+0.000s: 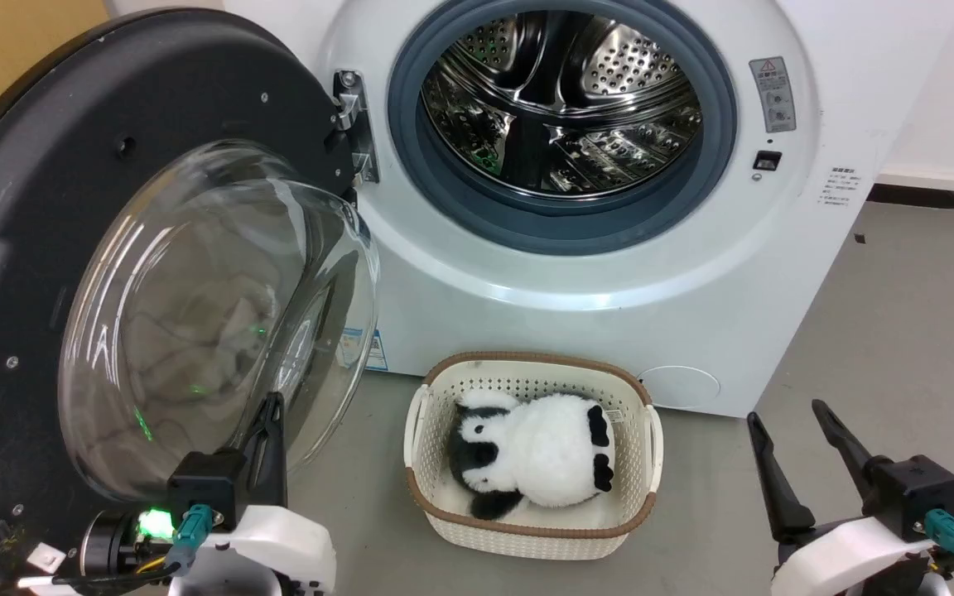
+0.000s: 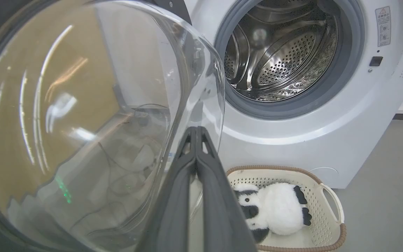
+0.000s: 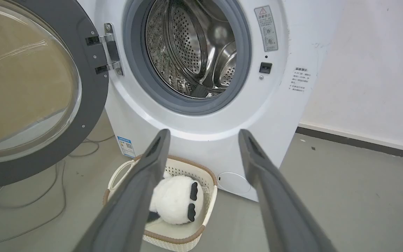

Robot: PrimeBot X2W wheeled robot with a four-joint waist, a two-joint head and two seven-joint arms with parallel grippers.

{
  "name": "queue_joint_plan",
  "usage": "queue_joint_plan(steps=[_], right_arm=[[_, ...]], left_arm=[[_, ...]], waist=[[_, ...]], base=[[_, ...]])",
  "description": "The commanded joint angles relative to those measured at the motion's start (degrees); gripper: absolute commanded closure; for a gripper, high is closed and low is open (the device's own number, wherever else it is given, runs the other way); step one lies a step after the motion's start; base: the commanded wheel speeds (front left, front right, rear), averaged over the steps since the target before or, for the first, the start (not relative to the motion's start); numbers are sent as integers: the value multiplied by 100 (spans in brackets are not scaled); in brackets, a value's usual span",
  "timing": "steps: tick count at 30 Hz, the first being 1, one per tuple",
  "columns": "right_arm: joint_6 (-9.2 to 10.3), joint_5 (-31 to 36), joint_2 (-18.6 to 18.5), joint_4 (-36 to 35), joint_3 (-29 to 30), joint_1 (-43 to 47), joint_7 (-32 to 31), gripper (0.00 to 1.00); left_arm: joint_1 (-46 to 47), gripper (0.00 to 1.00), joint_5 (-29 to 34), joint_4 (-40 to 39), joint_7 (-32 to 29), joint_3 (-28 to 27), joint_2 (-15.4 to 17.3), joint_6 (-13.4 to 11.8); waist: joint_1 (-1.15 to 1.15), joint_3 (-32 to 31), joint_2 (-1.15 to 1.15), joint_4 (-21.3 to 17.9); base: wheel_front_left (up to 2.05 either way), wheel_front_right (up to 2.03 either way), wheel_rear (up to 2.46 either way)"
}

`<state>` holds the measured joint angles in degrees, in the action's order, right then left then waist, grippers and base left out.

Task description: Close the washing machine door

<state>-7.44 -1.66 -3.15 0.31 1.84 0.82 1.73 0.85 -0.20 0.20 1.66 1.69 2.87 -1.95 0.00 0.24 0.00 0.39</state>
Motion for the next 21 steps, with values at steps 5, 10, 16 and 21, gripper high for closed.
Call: queue_joint_plan(steps=[5, 10, 16, 21], right_arm=[[-1, -96, 6, -11, 94, -7, 110, 0], [-1, -164, 7, -19, 188, -19, 193, 0], [-1, -211, 9, -41, 276, -37, 265, 0], [-1, -245, 10, -78, 350, -44, 324, 0]], left_arm=[[212, 100, -48, -124, 110, 89, 1, -14], [512, 100, -134, -371, 194, 106, 2, 105], [789, 100, -218, -645, 266, 45, 1, 243], [1009, 100, -301, -873, 326, -48, 1, 323]], waist=[[0, 23, 0, 79], [0, 59, 0, 223], [0, 86, 0, 371], [0, 118, 0, 528]], base=[[0, 0, 0], [0, 0, 0], [0, 0, 0], [0, 0, 0]])
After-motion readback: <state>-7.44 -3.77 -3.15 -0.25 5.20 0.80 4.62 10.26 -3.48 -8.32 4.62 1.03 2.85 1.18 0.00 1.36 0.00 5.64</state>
